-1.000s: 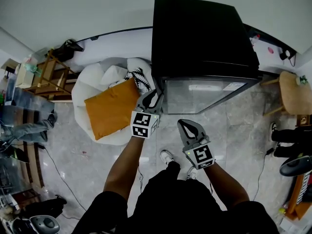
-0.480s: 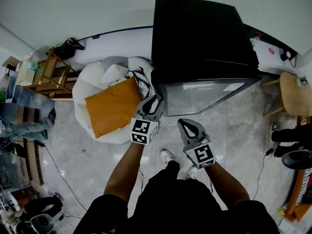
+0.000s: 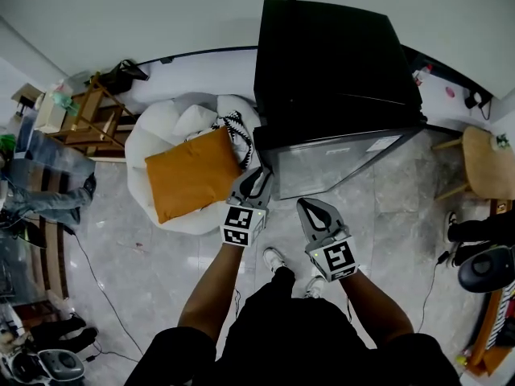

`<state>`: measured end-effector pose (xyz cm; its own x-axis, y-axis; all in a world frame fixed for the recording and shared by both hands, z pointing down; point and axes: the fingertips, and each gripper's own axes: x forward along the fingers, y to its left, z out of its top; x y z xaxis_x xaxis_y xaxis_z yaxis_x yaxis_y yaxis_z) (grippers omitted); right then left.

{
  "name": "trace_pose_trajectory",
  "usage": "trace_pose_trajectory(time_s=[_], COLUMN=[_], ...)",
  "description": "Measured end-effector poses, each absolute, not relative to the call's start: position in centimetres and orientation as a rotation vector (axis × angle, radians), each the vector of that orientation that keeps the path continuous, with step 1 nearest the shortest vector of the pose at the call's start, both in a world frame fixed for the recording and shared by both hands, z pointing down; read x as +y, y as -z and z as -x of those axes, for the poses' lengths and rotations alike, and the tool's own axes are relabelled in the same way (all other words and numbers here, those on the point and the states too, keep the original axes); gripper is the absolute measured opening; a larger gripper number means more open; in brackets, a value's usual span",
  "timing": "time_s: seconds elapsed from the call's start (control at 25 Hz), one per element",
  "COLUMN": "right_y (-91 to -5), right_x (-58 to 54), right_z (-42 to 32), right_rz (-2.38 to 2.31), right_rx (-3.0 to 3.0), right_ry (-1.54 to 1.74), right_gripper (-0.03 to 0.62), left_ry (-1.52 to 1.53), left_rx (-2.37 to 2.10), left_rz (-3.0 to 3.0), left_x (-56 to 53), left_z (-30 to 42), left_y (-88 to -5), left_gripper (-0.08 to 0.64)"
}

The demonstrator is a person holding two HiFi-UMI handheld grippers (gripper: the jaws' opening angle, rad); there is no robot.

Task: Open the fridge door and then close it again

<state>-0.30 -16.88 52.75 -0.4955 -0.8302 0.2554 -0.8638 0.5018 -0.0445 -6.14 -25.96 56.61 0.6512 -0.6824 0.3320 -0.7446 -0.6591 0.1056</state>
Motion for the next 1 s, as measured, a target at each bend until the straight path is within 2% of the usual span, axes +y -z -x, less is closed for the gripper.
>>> trace_pose_trajectory(time_s=[1.0], right_y=[-50.5], right_x=[-9.2], right_z=[-4.2], right_rz=[-1.432], right_rx=[-2.569], right_ry=[-0.164], right_gripper=[0.011], left_ry=[-0.460], left_rx=[-1.291], left_rz=[-2.527], left_x=[-15.1], left_z=[4.8], left_y=[-56.3], left_gripper=[0.100])
